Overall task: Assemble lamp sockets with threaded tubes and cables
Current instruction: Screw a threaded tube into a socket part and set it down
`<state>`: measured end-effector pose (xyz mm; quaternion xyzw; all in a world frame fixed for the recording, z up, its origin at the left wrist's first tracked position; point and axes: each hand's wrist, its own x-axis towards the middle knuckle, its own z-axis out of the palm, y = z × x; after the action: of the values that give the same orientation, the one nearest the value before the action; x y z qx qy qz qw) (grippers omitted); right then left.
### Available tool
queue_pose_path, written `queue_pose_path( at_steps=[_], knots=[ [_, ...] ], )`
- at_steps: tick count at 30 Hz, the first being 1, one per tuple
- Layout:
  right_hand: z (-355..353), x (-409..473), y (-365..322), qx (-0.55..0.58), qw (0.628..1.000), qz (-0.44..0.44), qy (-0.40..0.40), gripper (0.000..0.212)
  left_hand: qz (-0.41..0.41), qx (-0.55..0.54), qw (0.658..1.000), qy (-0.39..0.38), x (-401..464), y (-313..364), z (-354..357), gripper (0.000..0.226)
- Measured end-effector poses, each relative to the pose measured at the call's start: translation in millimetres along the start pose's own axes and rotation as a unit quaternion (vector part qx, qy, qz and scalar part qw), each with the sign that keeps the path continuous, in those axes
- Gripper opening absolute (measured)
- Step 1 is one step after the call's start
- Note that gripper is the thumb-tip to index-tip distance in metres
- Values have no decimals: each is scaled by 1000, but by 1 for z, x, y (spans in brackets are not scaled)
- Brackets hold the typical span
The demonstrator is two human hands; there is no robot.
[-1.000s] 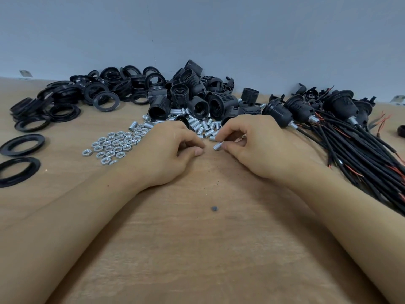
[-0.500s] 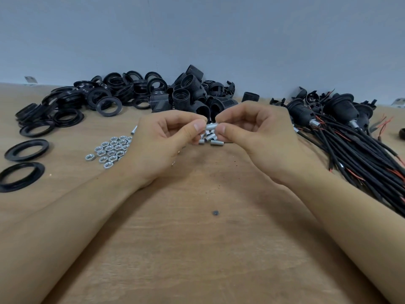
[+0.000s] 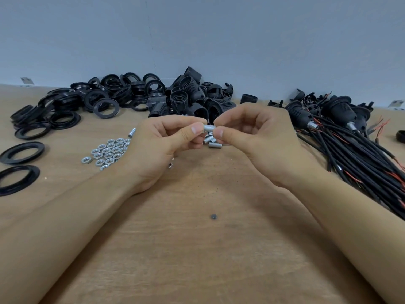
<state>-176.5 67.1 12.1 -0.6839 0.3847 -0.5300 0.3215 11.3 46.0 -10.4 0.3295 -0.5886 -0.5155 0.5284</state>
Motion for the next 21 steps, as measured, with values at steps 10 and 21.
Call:
queue_pose_path(
  at_steps=[10, 21],
  knots=[
    [1, -4, -4, -171, 976, -136, -13, 13, -47, -49, 997, -27, 0, 0, -2, 23],
    [0, -6, -11, -216, 962, -168, -16, 9, -71, -59, 995, -42, -1, 1, -2, 19]
  ],
)
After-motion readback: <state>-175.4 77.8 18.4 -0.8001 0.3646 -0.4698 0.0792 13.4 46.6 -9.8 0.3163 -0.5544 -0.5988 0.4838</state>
